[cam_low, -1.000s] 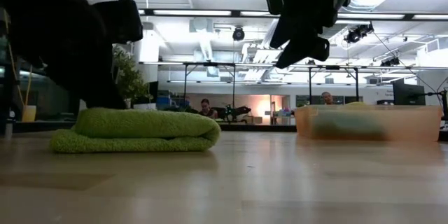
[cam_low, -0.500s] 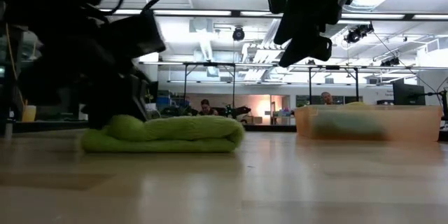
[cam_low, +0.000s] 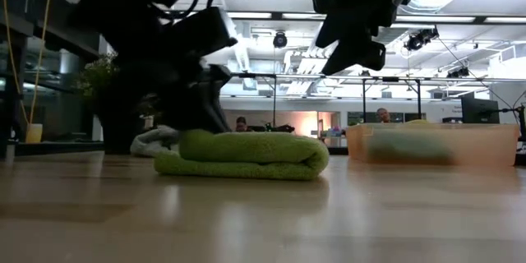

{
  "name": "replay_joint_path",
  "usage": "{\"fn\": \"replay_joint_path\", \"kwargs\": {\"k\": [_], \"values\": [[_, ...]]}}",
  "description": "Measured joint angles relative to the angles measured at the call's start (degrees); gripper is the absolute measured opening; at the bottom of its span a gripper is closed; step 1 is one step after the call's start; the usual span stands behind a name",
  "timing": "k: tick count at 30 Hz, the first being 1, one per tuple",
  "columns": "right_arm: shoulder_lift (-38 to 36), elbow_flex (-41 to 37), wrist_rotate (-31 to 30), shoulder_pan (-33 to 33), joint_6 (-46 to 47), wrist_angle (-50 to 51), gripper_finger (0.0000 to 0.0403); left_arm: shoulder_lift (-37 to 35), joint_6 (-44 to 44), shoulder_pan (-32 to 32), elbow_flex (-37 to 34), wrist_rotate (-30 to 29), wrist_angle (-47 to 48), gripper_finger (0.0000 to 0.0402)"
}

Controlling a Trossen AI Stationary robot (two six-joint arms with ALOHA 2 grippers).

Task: Fold microfiber towels
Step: Fold the green microfiber cloth

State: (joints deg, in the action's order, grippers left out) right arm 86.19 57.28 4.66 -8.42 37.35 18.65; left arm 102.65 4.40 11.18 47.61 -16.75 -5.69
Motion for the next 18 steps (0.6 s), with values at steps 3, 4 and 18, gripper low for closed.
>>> {"fn": "replay_joint_path", "kwargs": {"k": [3,4,18], "values": [[0.0,0.0,-0.08,0.18,-0.14,-0.11,0.0206,-1.06,-0.1,-0.2,1.32,-0.31,0.89,0.0],[0.0,0.0,-0.08,0.19,-0.2,-0.11,0.0206,-1.68,0.08,-0.2,1.78,-0.31,0.88,0.0],[0.0,0.02,-0.12,0.19,-1.63,-1.42,0.0206,-15.18,-8.61,-0.18,1.56,-3.83,12.63,0.0]]}}
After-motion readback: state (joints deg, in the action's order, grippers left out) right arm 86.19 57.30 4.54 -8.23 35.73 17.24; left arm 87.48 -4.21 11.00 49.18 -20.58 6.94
